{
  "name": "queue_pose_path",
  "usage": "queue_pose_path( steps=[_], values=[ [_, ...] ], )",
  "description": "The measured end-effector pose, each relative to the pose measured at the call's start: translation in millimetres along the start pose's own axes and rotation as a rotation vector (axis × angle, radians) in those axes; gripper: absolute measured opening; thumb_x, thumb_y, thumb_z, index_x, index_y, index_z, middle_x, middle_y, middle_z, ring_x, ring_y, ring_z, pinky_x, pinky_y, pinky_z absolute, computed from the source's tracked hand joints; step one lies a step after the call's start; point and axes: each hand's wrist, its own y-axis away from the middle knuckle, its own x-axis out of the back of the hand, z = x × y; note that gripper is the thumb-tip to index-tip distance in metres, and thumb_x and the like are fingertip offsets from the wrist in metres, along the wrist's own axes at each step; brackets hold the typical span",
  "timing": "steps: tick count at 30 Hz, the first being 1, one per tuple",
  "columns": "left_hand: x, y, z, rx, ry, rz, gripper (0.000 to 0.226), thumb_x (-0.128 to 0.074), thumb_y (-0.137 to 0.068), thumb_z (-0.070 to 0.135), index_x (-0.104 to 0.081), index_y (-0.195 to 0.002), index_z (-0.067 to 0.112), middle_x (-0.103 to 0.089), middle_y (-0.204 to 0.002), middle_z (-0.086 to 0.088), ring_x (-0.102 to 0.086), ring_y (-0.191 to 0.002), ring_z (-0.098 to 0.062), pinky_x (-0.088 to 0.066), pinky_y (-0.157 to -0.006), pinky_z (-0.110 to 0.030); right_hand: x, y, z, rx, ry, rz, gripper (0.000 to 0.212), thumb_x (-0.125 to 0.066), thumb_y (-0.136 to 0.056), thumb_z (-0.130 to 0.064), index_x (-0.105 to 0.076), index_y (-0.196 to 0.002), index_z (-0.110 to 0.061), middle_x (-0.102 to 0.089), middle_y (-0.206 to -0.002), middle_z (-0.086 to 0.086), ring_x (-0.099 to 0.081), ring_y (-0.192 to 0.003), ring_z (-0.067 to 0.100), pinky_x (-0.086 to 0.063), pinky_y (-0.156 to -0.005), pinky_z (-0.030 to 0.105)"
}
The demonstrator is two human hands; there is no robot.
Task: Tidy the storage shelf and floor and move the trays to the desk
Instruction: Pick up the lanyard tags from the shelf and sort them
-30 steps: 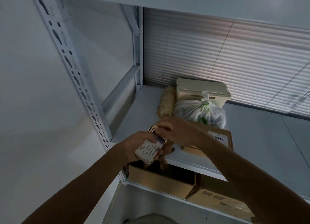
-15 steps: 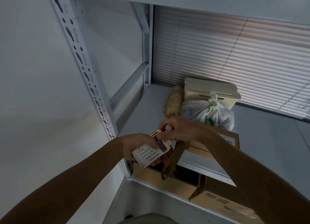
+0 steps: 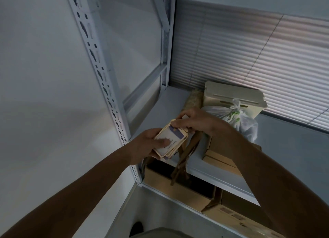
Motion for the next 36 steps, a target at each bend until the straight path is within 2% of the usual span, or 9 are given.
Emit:
queue_pose_path(
  steps=[8, 12, 15, 19, 24, 26, 28, 31, 36],
  values=[
    [19.7, -5.3, 27.6, -0.101, 0.117, 0.058, 0.045, -0.068, -0.079, 0.020, -0.061, -0.123, 0.011, -0.072, -0.097, -0.008, -0.069, -0.092, -0.025, -0.057, -0.083, -0.041, 19.9, -12.8, 9.2, 0.148, -0.591, -0.095, 0.049, -0.070, -0.079, -0.050, -0.070, -0.113, -0.013, -0.055, -0.068, 0.003, -0.037, -0.049, 0.011, -0.043, -0.052, 0.025],
    [38.9, -29.2, 45.5, -0.142, 0.181, 0.201, 0.029, -0.059, -0.088, 0.009, -0.062, -0.117, 0.006, -0.073, -0.091, -0.009, -0.071, -0.083, -0.025, -0.059, -0.072, -0.035, 13.6, -9.9, 44.4, 0.099, -0.653, -0.040, 0.034, -0.067, -0.092, -0.015, -0.061, -0.125, -0.009, -0.049, -0.066, 0.000, -0.039, -0.048, 0.010, -0.044, -0.056, 0.027],
    [51.5, -60.2, 58.7, -0.116, 0.120, 0.305, 0.021, -0.056, -0.093, 0.008, -0.062, -0.113, 0.006, -0.071, -0.098, -0.013, -0.068, -0.087, -0.030, -0.053, -0.084, -0.044, -9.6, -3.2, 67.6, -0.083, -0.649, 0.048, 0.026, -0.061, -0.094, -0.004, -0.065, -0.119, -0.008, -0.050, -0.062, -0.001, -0.043, -0.045, 0.009, -0.041, -0.050, 0.022],
    [52.6, -90.9, 79.0, -0.052, 0.071, 0.184, 0.013, -0.056, -0.094, 0.008, -0.063, -0.104, 0.010, -0.070, -0.087, -0.007, -0.069, -0.070, -0.019, -0.053, -0.051, -0.024, -28.7, -6.2, 69.6, -0.193, -0.619, 0.193, 0.025, -0.074, -0.087, -0.012, -0.065, -0.109, -0.012, -0.065, -0.078, 0.002, -0.062, -0.058, 0.012, -0.052, -0.056, 0.023],
    [56.1, -89.9, 120.6, -0.063, -0.146, -0.148, 0.023, -0.065, -0.088, 0.014, -0.067, -0.110, 0.010, -0.071, -0.093, -0.012, -0.067, -0.079, -0.023, -0.054, -0.065, -0.032, -30.7, -39.7, 41.0, -0.067, -0.468, 0.649, 0.095, -0.094, -0.059, -0.037, -0.042, -0.136, -0.019, -0.060, -0.129, 0.001, -0.060, -0.119, 0.018, -0.055, -0.093, 0.031],
    [61.0, -86.3, 131.8, -0.055, -0.194, -0.253, 0.023, -0.071, -0.081, 0.020, -0.072, -0.104, 0.015, -0.071, -0.095, -0.016, -0.066, -0.083, -0.029, -0.051, -0.074, -0.038, -19.8, -49.2, 33.3, 0.068, -0.449, 0.770, 0.109, -0.096, -0.054, -0.044, -0.039, -0.136, -0.003, -0.061, -0.125, 0.009, -0.061, -0.116, 0.024, -0.053, -0.095, 0.043],
    [65.4, -83.3, 139.5, -0.059, -0.233, -0.331, 0.022, -0.075, -0.078, 0.024, -0.075, -0.100, 0.017, -0.071, -0.095, -0.017, -0.065, -0.084, -0.032, -0.050, -0.074, -0.038, -9.1, -54.5, 18.6, 0.313, -0.561, 0.694, 0.080, -0.093, -0.064, -0.026, -0.050, -0.117, 0.014, -0.072, -0.100, 0.011, -0.070, -0.095, 0.024, -0.057, -0.082, 0.040],
    [77.1, -83.7, 146.4, -0.105, -0.179, -0.354, 0.049, -0.084, -0.064, 0.036, -0.073, -0.104, 0.010, -0.071, -0.098, -0.018, -0.067, -0.085, -0.030, -0.051, -0.072, -0.035, 1.7, -52.9, -9.2, 0.362, -0.684, 0.531, 0.012, -0.070, -0.082, 0.005, -0.065, -0.092, 0.000, -0.072, -0.070, -0.001, -0.070, -0.065, 0.015, -0.058, -0.064, 0.026],
    [96.2, -100.3, 148.2, -0.165, 0.086, -0.154, 0.052, -0.075, -0.073, 0.024, -0.062, -0.117, 0.001, -0.069, -0.099, -0.015, -0.070, -0.072, -0.020, -0.055, -0.055, -0.027, -0.7, -33.1, 21.9, -0.031, -0.673, 0.439, 0.016, -0.060, -0.092, 0.004, -0.068, -0.079, -0.001, -0.037, -0.046, 0.004, -0.041, -0.042, 0.022, -0.048, -0.058, 0.036]
  ],
)
